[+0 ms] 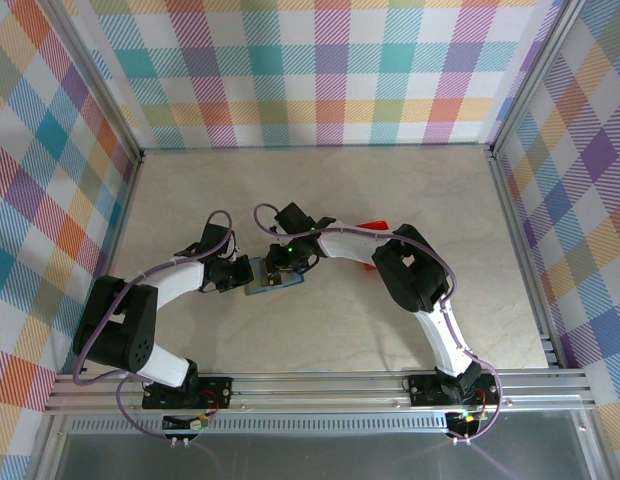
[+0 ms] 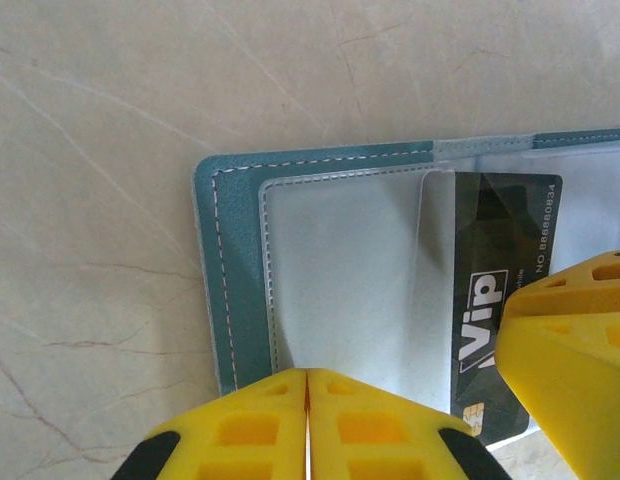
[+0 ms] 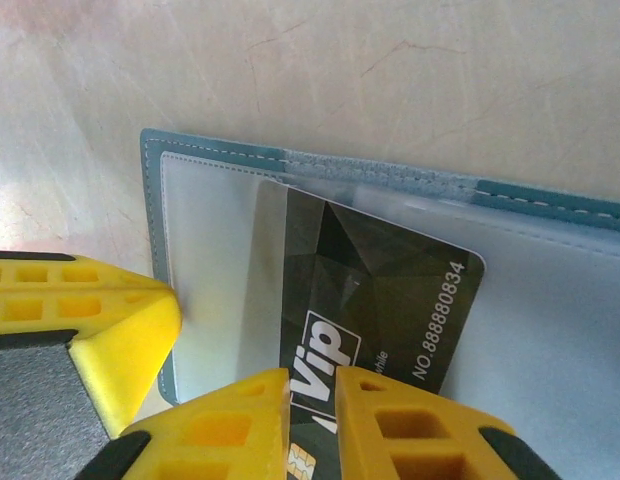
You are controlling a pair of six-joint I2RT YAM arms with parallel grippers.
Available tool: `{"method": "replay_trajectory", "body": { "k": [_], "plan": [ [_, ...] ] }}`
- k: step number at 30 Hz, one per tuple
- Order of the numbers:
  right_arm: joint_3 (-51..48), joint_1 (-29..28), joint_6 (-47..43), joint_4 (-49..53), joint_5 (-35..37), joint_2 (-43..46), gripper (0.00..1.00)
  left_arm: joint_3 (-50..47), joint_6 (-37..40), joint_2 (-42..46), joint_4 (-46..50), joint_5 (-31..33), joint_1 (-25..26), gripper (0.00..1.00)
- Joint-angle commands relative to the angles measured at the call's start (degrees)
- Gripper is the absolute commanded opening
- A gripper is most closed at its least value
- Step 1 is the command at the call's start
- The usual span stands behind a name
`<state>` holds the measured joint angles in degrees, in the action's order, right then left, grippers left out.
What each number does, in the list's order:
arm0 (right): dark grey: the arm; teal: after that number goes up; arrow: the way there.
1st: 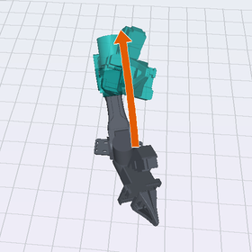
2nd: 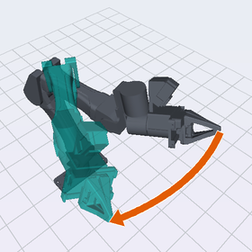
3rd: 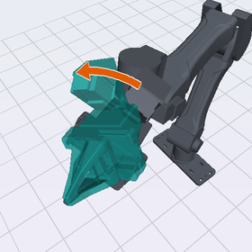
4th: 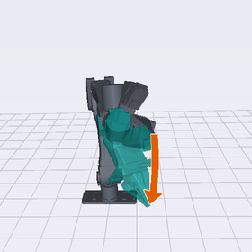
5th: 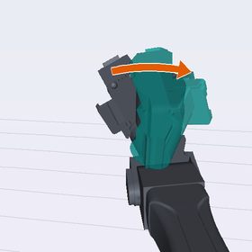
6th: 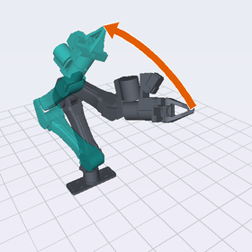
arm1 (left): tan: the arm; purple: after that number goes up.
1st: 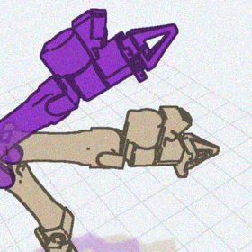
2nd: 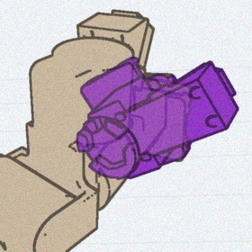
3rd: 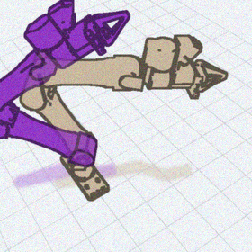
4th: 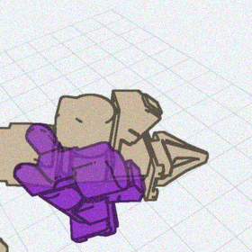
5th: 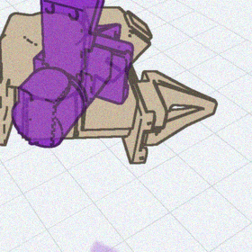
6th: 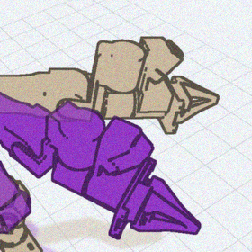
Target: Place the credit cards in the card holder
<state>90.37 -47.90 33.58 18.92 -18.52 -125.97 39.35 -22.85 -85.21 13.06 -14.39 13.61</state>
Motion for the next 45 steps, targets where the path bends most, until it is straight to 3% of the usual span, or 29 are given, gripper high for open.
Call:
{"method": "replay_trajectory", "body": {
  "k": [1, 8, 14, 27, 45],
  "plan": [
    [-1.30, -0.44, -1.02, -0.29, -0.83, 1.70, 0.23, 1.51, 0.99, 1.27, 1.71, 0.33, -0.51, 0.09],
    [-2.82, -0.31, -1.04, 0.01, 3.85, 7.73, 0.39, 1.56, 1.31, 2.11, 1.98, 0.33, -0.52, 0.09],
    [-0.44, -0.28, -0.72, 2.70, 6.66, 5.71, 0.49, 1.41, 1.27, 2.83, 1.57, -0.43, -0.52, 0.11],
    [5.92, -0.70, -0.60, 7.50, 7.59, 0.59, 0.50, 0.83, -0.08, 6.98, 2.45, 0.56, -0.51, 0.13],
    [12.89, -1.91, 0.53, 14.08, 10.12, -4.63, 0.52, -0.85, 0.37, 3.26, 1.95, 1.65, -0.57, 0.12]
  ]
}}
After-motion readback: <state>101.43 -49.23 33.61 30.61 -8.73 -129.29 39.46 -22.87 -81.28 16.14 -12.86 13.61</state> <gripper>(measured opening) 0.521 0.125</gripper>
